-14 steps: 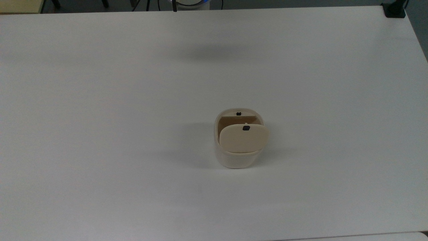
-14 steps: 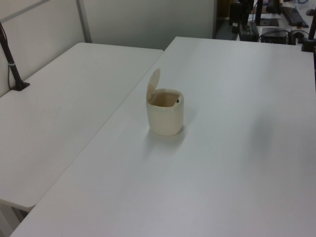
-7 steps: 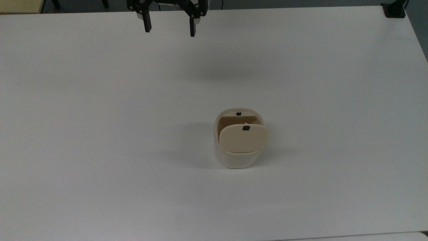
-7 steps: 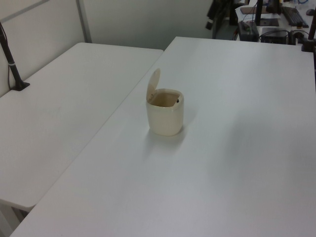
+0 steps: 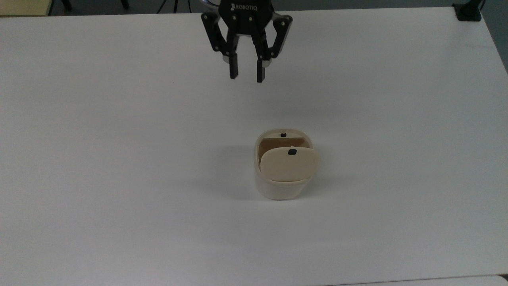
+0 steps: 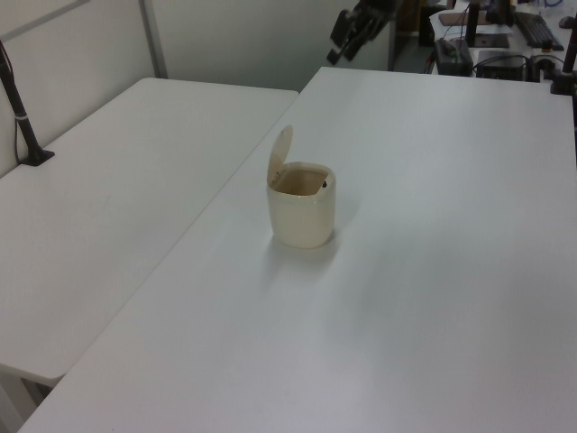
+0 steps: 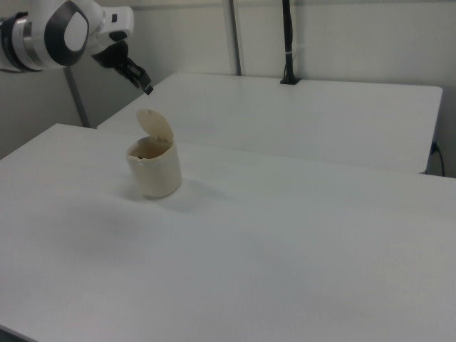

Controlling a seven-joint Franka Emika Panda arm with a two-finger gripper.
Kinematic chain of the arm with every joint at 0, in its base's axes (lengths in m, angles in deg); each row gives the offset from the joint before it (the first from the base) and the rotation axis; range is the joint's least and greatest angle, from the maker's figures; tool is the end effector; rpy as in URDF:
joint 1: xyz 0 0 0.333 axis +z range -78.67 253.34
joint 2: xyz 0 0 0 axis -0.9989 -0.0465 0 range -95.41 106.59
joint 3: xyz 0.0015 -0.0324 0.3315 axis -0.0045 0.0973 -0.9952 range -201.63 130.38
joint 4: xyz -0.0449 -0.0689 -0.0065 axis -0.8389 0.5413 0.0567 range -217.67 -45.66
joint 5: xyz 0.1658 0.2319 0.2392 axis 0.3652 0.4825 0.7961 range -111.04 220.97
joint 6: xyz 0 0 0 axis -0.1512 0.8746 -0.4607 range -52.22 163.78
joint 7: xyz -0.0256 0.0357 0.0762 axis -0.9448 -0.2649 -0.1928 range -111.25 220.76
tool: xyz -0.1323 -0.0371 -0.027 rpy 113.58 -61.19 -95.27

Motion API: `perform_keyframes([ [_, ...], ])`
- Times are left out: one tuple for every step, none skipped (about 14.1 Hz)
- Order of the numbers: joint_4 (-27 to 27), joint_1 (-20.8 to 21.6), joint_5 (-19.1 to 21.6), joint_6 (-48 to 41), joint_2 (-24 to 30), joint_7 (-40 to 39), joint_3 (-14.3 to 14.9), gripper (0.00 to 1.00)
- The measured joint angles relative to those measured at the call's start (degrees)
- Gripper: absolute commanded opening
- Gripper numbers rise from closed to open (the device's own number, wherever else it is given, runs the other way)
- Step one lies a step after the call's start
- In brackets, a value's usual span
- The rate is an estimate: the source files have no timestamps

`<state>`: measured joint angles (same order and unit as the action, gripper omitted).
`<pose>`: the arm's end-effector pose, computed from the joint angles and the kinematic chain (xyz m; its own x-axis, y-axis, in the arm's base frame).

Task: Close the trash bin
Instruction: 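Move the gripper down toward the open lid of the cream bin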

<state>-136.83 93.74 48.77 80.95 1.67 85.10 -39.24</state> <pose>0.6181 0.1030 0.6148 0.7968 -0.3082 0.5197 -0.2467 -0.9511 -0.1859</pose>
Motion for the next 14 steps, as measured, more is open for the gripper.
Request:
perform_keyframes([
  [0.4, 0.7, -1.4, 1.0, -1.2, 2.9, 0.0, 0.00],
  [1.4, 1.4, -3.2, 1.6, -2.6, 5.7, 0.0, 0.00],
  [3.4, 2.3, -5.8, 1.9, -4.8, 9.0, -0.1, 0.00],
  [4.9, 2.8, -7.0, 1.9, -6.3, 11.3, -0.1, 0.00],
  [7.2, 3.4, -8.6, 1.9, -8.3, 14.5, -0.1, 0.00],
  [9.5, 4.1, -10.4, 1.9, -10.5, 17.4, -0.1, 0.00],
  [11.6, 4.9, -12.8, 1.9, -12.7, 20.6, -0.1, 0.00],
  [13.4, 5.9, -15.2, 1.9, -15.1, 23.7, -0.1, 0.00],
  [14.6, 7.0, -16.6, 1.9, -17.0, 26.0, -0.1, 0.00],
  [15.2, 8.1, -17.2, 1.9, -18.4, 28.0, -0.1, 0.00],
  [15.5, 8.6, -17.3, 1.9, -19.0, 29.4, -0.1, 0.00],
  [15.7, 8.9, -17.4, 1.9, -19.5, 31.1, 0.0, 0.00],
  [15.8, 8.9, -17.4, 1.9, -19.6, 32.0, 0.1, 0.00],
  [15.9, 8.9, -17.4, 1.9, -19.6, 33.3, 0.2, 0.00],
])
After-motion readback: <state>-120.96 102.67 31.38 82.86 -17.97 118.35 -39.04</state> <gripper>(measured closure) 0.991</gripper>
